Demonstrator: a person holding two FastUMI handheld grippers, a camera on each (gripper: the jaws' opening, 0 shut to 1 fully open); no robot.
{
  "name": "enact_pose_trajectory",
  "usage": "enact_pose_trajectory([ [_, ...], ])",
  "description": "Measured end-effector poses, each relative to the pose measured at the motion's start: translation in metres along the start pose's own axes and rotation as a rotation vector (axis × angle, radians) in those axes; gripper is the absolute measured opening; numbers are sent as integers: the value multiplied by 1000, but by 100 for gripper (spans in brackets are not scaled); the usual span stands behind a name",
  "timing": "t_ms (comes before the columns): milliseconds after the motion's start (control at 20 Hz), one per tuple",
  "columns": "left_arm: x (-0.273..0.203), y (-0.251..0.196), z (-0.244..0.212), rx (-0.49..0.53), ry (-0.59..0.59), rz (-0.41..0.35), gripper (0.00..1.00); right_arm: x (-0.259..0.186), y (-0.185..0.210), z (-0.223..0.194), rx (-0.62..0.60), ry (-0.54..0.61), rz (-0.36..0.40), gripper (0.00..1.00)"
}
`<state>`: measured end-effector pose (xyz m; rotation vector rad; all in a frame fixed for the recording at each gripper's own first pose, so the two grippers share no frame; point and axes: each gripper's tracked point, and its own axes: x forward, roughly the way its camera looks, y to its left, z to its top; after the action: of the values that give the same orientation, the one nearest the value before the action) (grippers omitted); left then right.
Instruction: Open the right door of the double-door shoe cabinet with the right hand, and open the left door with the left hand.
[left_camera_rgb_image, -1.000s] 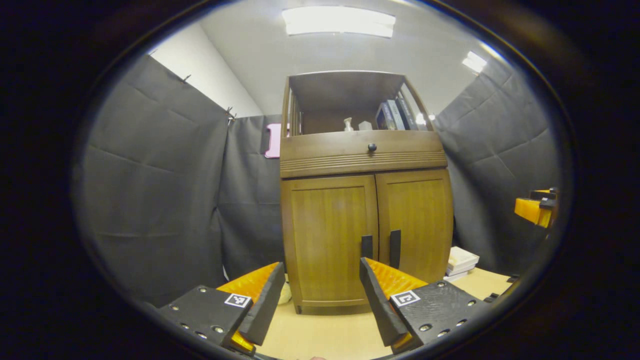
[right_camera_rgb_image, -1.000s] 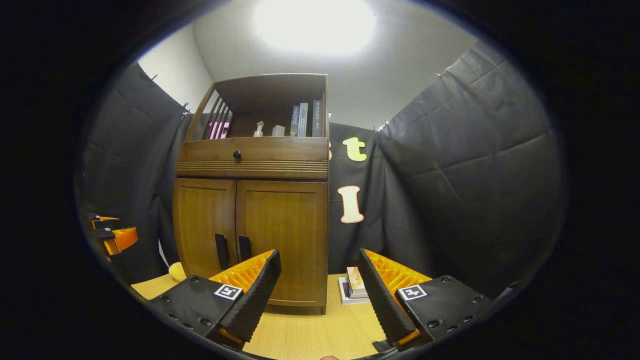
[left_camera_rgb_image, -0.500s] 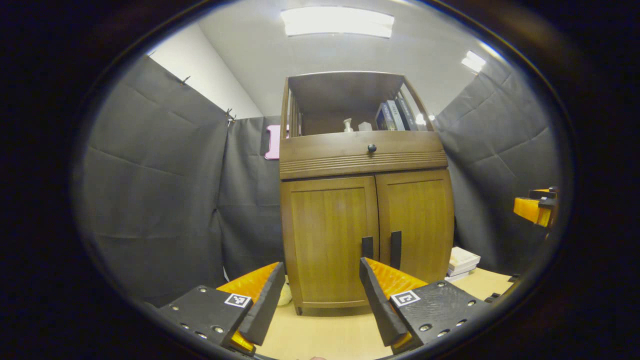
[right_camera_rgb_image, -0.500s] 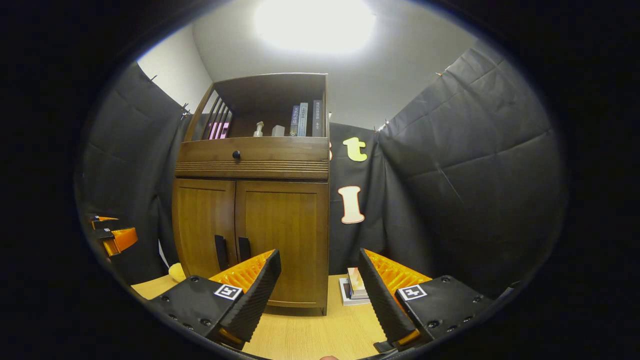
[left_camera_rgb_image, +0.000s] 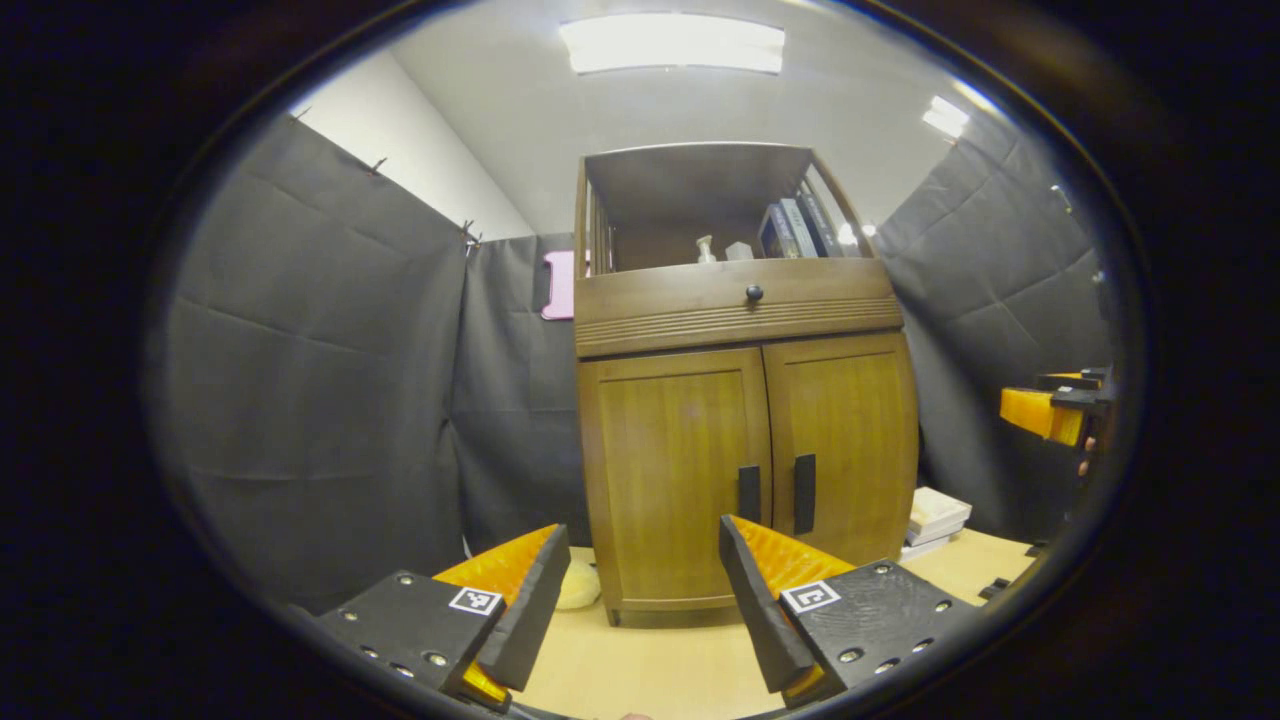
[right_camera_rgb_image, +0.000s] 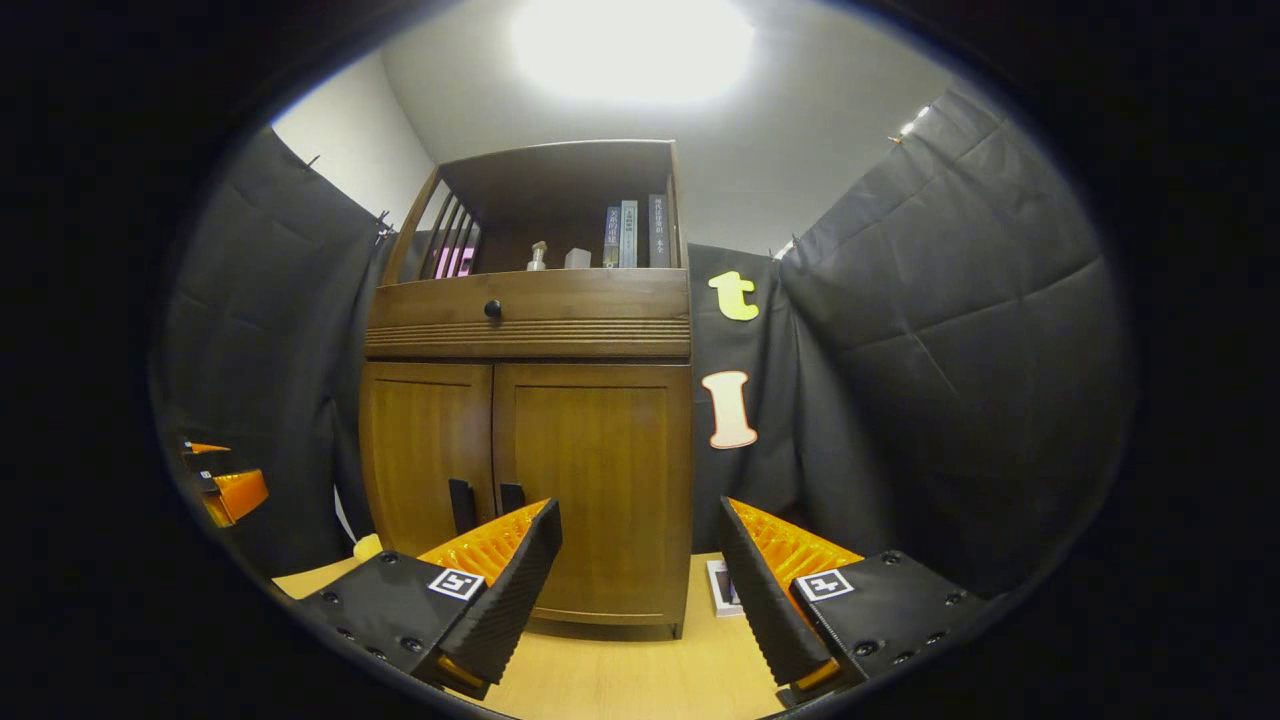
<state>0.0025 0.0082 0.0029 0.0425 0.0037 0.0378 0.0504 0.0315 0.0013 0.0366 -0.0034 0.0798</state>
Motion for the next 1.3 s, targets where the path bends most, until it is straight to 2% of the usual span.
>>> enact_pose_trajectory([
  [650,-12,17,4,35,17,120,86,89,71,-14,34,0,137,98],
  [1000,-9,24,26,63,24,205,87,129,102,-46,24,43,172,98],
  [1300,-19,31,20,75,31,286,87,157,124,-68,28,57,184,97],
])
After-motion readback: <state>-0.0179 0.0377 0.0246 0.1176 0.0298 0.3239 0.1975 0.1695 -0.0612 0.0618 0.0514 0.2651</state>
